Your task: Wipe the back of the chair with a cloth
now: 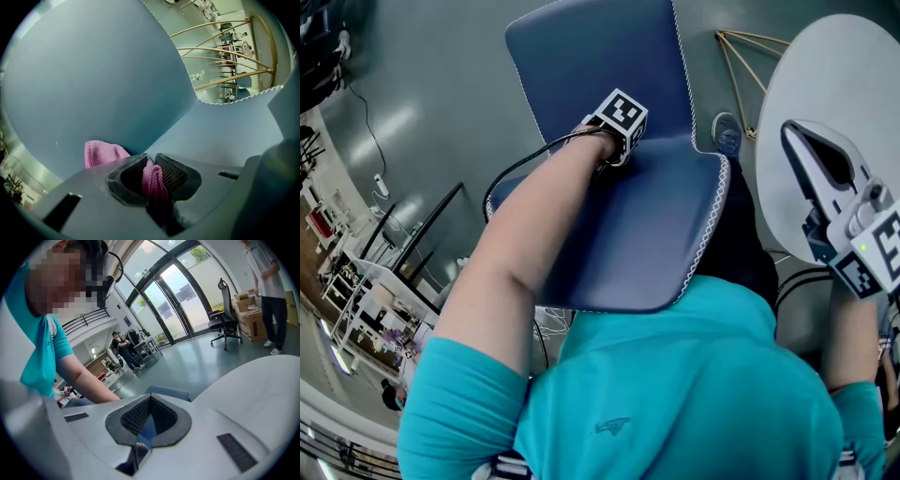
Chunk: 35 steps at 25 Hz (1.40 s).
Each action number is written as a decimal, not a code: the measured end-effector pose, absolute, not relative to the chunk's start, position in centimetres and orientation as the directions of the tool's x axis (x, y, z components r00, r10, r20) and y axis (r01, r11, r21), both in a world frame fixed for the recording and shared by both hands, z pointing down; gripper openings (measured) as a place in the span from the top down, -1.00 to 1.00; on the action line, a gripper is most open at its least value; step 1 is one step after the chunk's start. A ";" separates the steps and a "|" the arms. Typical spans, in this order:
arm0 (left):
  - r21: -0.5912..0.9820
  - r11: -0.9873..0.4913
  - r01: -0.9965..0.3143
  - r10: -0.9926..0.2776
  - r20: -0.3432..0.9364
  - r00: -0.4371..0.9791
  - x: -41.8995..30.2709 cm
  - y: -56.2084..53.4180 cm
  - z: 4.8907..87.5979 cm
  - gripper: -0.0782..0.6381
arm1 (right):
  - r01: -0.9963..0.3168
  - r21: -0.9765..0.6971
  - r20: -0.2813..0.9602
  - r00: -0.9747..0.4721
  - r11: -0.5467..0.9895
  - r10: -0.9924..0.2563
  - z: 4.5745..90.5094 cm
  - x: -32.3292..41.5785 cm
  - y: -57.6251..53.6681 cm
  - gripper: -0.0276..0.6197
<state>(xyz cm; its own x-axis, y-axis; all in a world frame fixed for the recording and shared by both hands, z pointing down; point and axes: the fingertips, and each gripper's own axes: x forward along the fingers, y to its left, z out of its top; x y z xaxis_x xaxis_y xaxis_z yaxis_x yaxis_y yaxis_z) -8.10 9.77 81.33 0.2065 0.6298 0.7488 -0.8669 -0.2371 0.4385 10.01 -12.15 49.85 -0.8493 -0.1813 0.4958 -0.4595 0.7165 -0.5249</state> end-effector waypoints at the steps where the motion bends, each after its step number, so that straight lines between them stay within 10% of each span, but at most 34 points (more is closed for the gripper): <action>1: 0.440 -0.231 -0.868 0.625 0.751 0.214 -7.9 9.7 81.4 0.58 | -0.460 -0.525 0.496 -0.849 0.716 -0.183 49.9 10.1 -12.1 0.92; 35: 0.601 -0.177 -0.779 0.564 0.711 0.420 7.0 3.8 79.9 0.58 | -0.520 -0.523 0.489 -0.832 0.675 -0.261 48.5 16.3 -12.2 0.92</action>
